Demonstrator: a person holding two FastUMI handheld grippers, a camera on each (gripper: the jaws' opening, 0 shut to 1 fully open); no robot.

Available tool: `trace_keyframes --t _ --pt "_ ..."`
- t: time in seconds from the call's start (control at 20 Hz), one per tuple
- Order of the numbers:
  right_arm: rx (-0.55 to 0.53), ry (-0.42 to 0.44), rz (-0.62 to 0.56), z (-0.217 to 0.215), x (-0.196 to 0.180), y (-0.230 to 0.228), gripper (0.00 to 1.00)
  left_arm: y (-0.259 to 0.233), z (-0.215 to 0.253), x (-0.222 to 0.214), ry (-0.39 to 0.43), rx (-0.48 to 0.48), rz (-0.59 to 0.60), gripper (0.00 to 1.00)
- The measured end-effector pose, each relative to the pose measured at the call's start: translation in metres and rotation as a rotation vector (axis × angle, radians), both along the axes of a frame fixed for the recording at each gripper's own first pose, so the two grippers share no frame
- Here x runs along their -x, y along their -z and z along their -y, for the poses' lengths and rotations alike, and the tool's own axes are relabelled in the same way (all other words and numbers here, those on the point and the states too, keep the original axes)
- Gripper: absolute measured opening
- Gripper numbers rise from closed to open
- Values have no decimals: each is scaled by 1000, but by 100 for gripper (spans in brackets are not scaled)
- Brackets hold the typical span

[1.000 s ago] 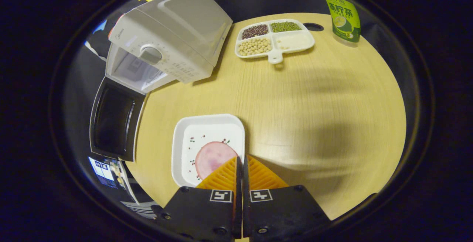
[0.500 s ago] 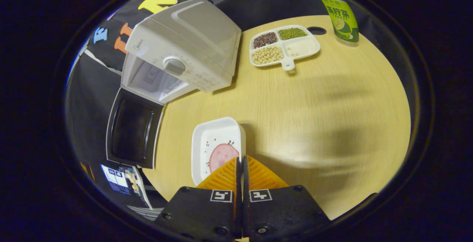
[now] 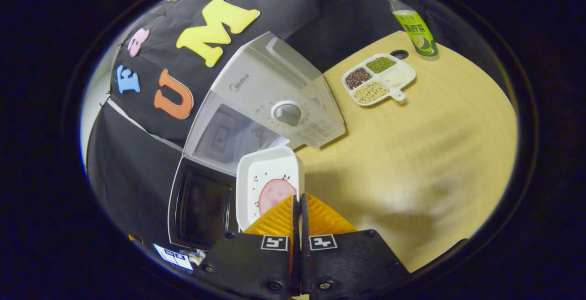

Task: Open the microwave oven with the left hand, put the food in, and close the microwave oven.

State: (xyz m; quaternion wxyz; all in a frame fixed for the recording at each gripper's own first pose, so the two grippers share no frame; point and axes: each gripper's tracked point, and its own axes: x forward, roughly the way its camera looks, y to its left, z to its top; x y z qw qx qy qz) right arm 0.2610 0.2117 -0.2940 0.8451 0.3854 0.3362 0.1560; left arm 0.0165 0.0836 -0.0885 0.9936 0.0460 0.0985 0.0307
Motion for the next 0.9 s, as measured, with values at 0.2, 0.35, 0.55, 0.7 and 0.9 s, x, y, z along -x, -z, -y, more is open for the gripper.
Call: trace_keyframes --t 0.2,0.35,0.55,0.7,0.9 --pt "-125 131 65 -67 -27 -21 0 13 -19 5 36 -3 -44 100" --pt "-183 238 97 -109 -58 -29 0 23 -38 8 27 -23 -58 96" --pt "-248 393 94 -150 -92 -27 4 37 -64 6 -5 -36 -80 96" --pt "-277 477 66 -172 -116 -20 4 47 -81 2 -33 -9 -103 96" --pt "-272 525 67 -193 -147 -15 4 58 -99 -3 -59 -13 -133 96"
